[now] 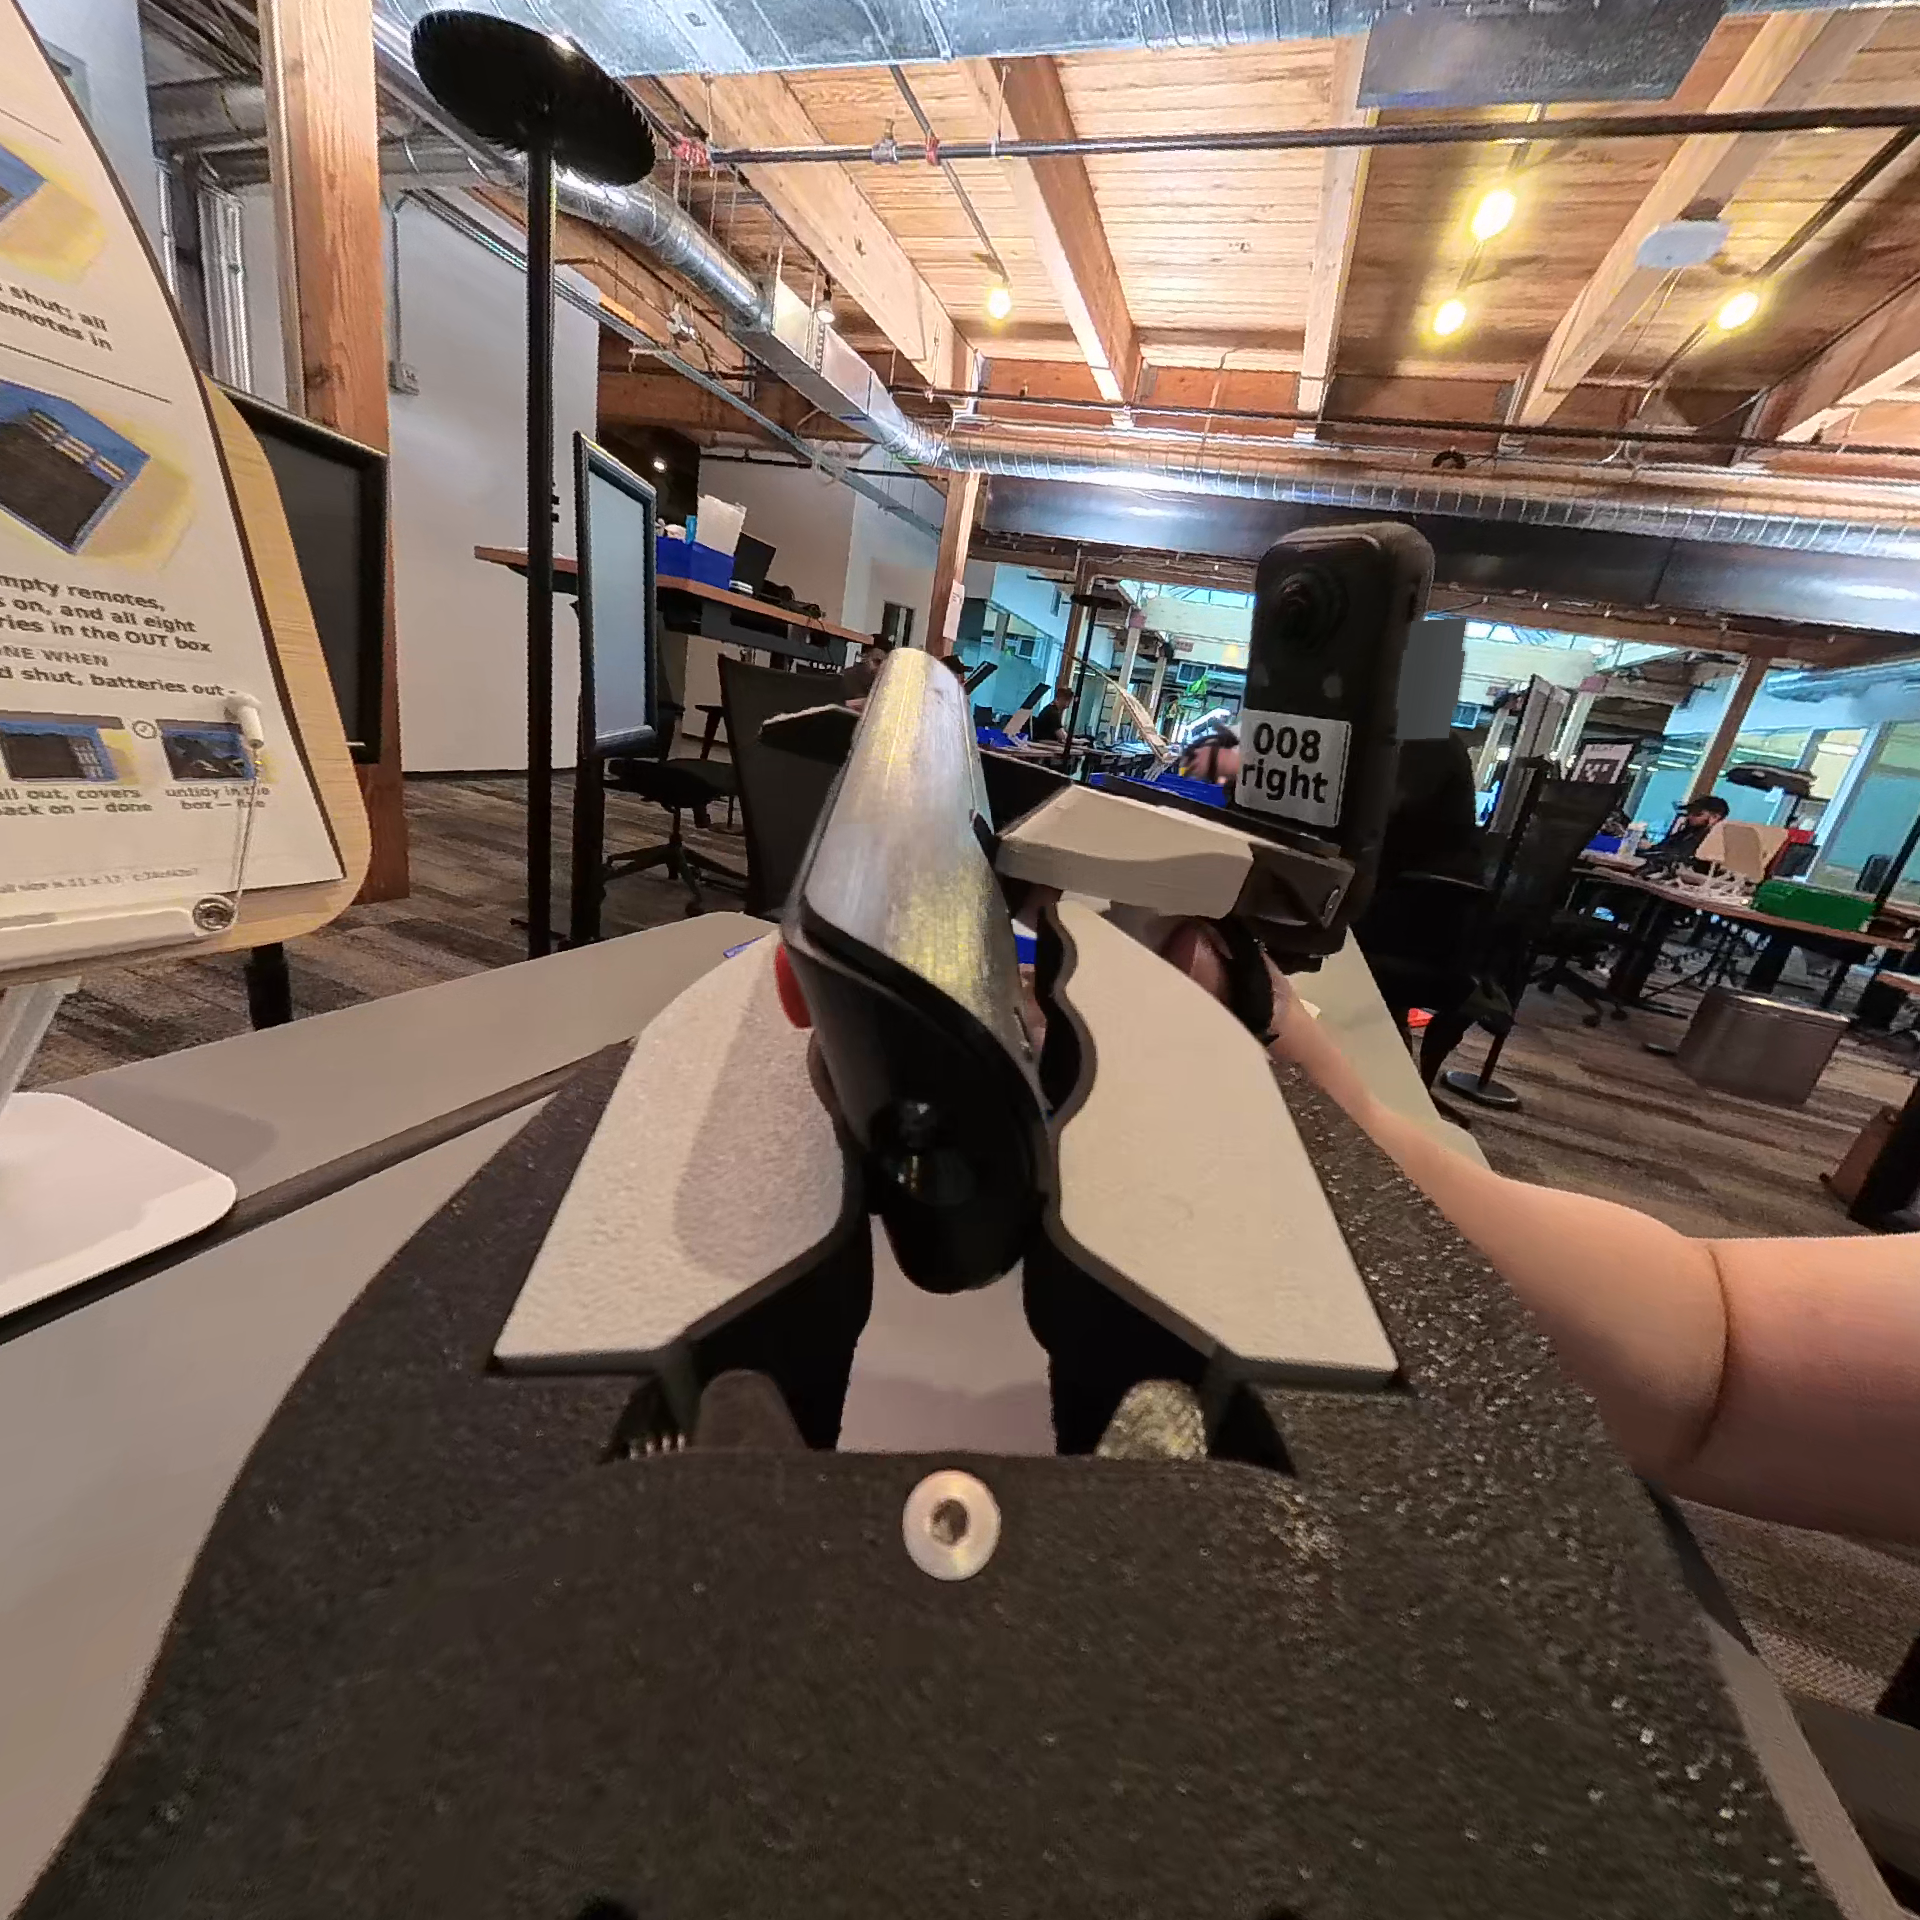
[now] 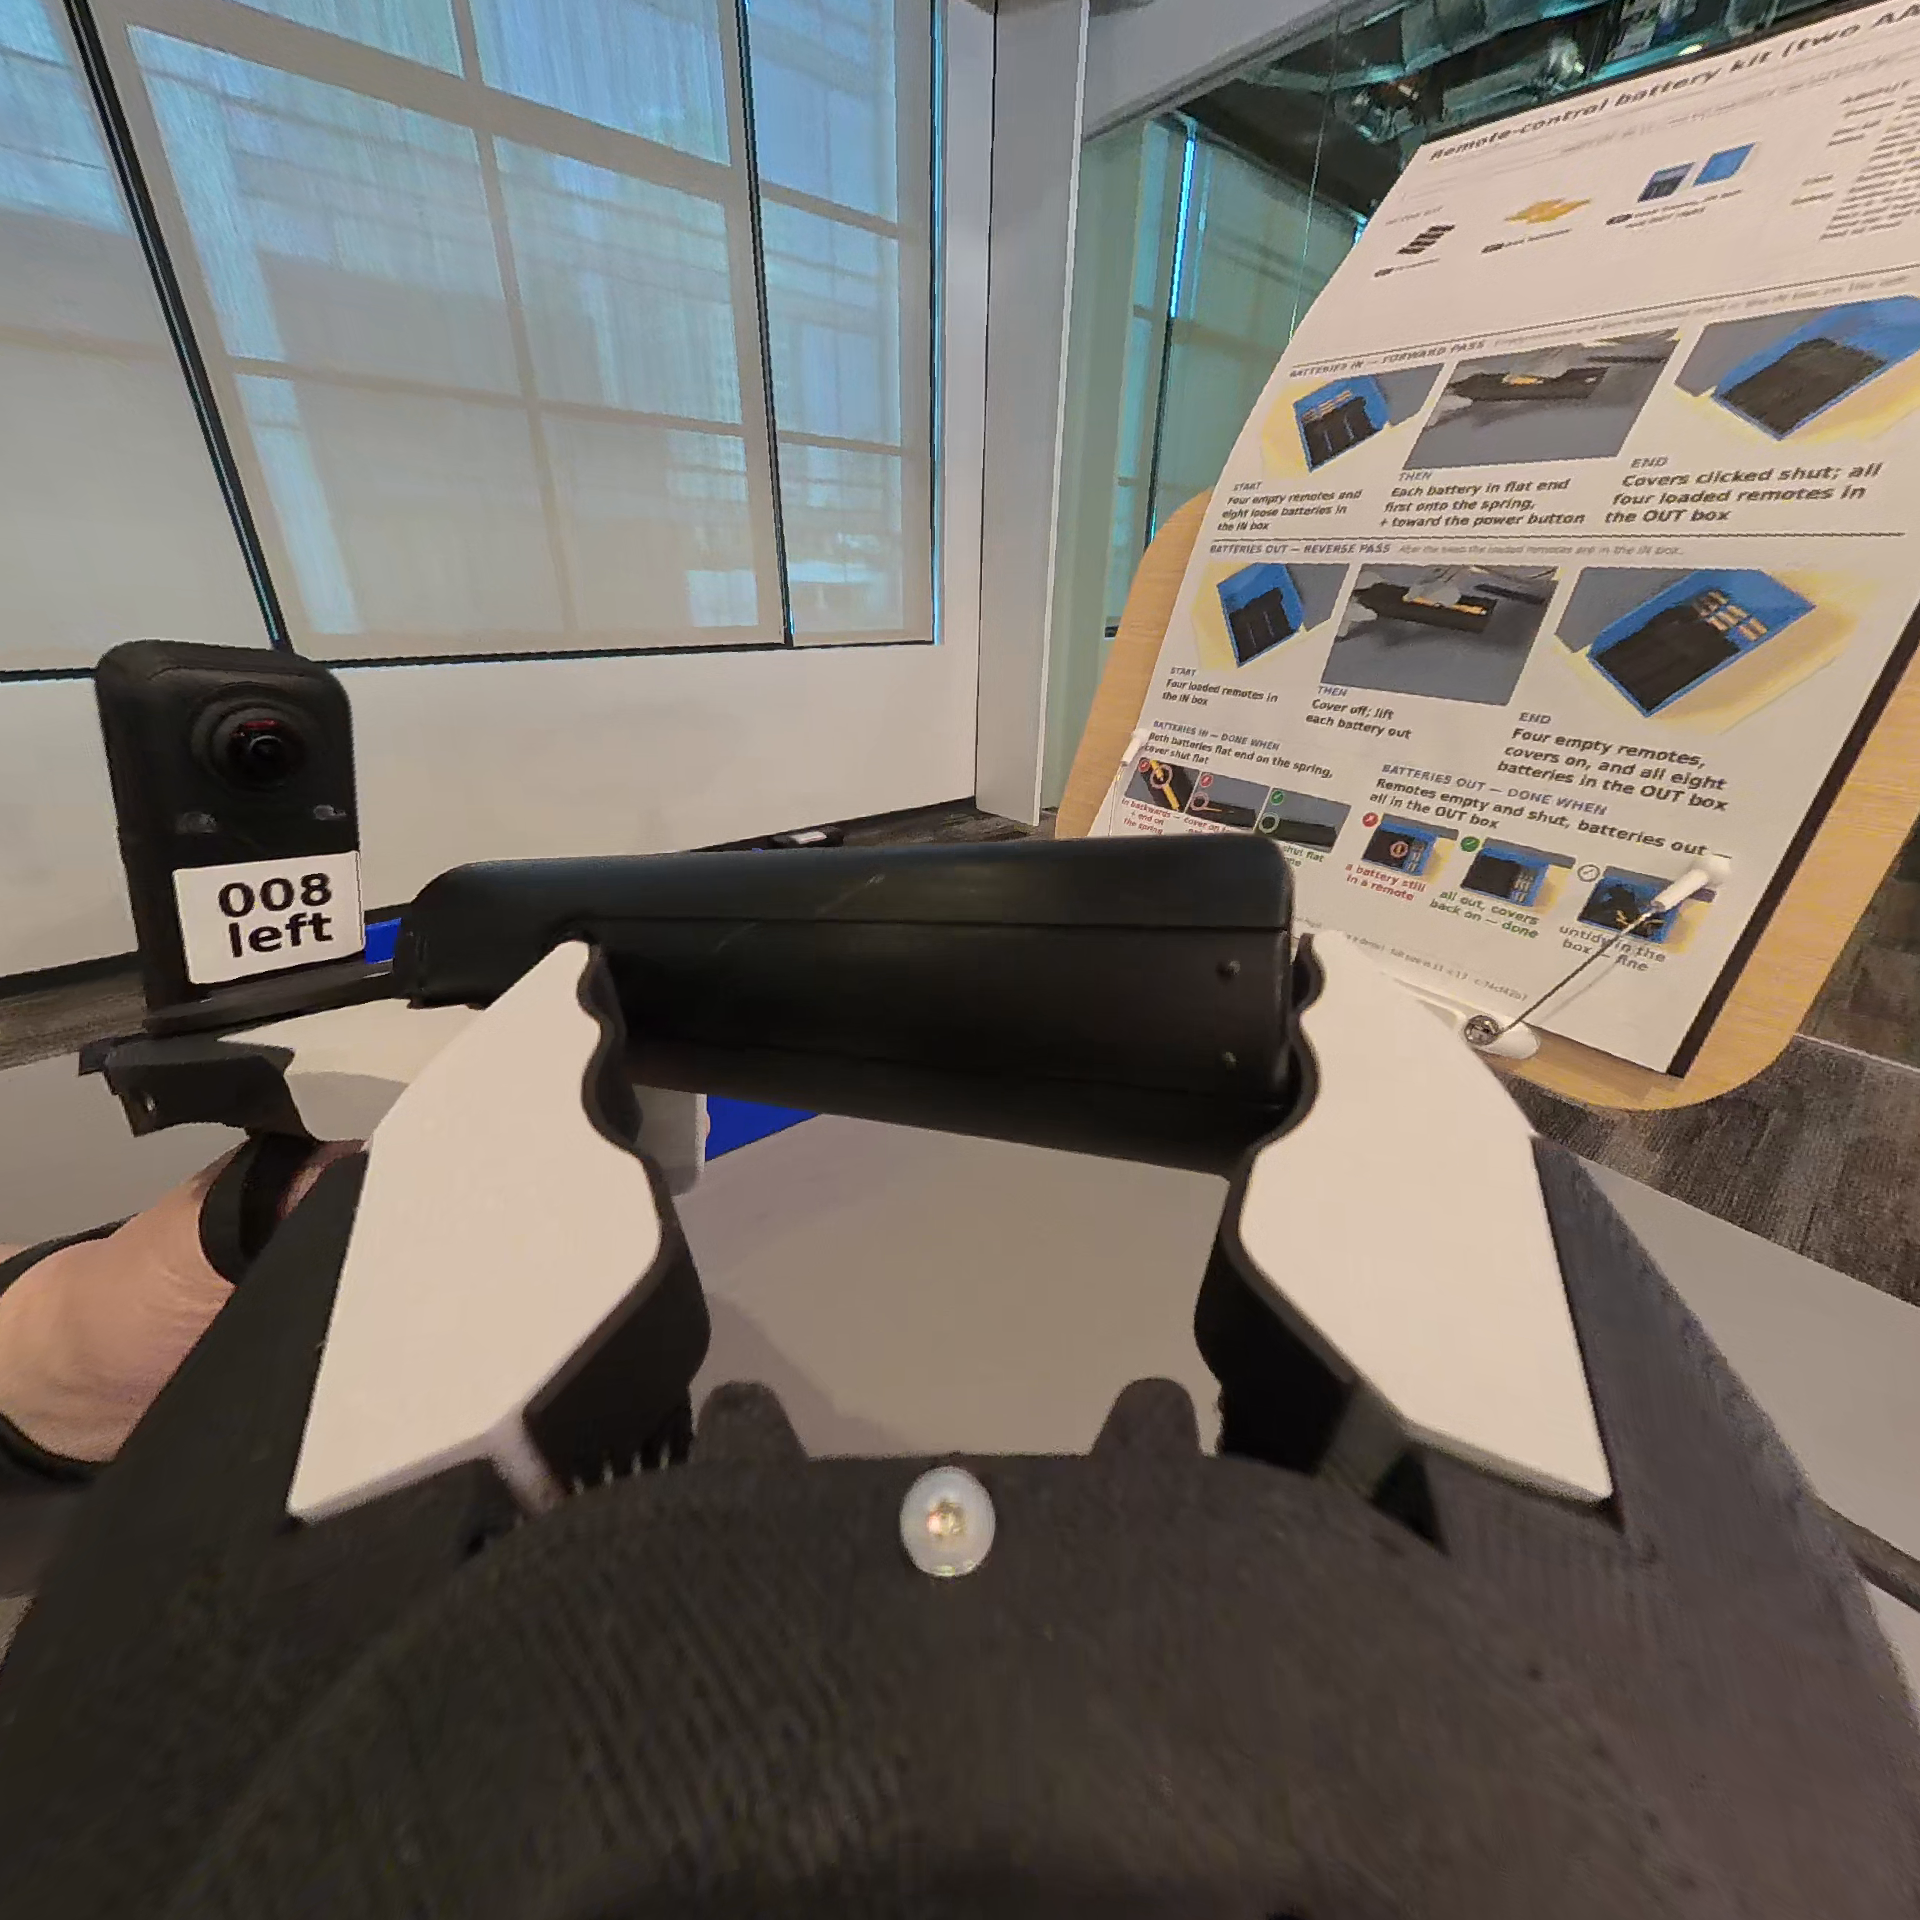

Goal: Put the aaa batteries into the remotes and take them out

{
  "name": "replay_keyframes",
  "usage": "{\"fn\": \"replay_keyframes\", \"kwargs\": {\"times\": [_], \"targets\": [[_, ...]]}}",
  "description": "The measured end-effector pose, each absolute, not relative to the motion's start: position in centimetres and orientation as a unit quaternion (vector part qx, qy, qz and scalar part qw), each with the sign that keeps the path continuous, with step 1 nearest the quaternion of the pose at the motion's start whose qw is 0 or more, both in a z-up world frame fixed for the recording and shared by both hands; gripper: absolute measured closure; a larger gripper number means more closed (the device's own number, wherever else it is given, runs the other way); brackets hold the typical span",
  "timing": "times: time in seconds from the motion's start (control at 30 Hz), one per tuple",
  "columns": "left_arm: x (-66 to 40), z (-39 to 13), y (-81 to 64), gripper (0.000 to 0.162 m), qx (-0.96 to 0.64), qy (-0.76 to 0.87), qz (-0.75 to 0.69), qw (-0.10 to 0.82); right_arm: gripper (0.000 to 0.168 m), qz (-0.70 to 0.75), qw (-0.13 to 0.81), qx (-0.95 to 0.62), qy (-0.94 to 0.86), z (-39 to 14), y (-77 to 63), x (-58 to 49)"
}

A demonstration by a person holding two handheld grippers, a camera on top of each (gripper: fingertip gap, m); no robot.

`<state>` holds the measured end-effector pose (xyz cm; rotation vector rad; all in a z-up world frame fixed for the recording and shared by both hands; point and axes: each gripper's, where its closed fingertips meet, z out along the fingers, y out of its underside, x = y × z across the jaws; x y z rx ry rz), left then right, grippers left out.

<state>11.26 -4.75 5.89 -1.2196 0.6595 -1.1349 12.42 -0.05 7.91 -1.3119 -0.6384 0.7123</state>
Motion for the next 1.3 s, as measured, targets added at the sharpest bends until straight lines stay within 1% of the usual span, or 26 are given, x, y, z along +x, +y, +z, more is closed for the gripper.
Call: {"fn": "replay_keyframes", "kwargs": {"times": [0.33,0.4,0.53,0.77,0.9,1.3], "targets": [[11.49,6.08,-5.07,0.13,-0.533,0.305,-0.48,0.627,0.047,0.317,0.692,-0.58,-0.29,8.19,-0.32,12.53],[11.62,5.97,-5.11,0.13,-0.534,0.311,-0.471,0.63,0.042,0.308,0.691,-0.586,-0.291,8.01,-0.26,12.48],[11.68,5.7,-5.0,0.13,-0.538,0.309,-0.471,0.627,0.04,0.305,0.686,-0.596,-0.286,7.68,-0.05,12.51],[11.76,6.13,-5.4,0.127,-0.531,0.323,-0.47,0.627,0.044,0.312,0.687,-0.589,-0.289,8.08,-0.34,12.63],[11.82,5.8,-5.15,0.13,-0.54,0.338,-0.438,0.635,0.044,0.324,0.676,-0.597,-0.286,7.73,-0.22,12.67],[11.9,5.66,-5.28,0.132,-0.546,0.342,-0.434,0.629,0.046,0.301,0.684,-0.598,-0.289,8.32,-0.67,12.92]]}}
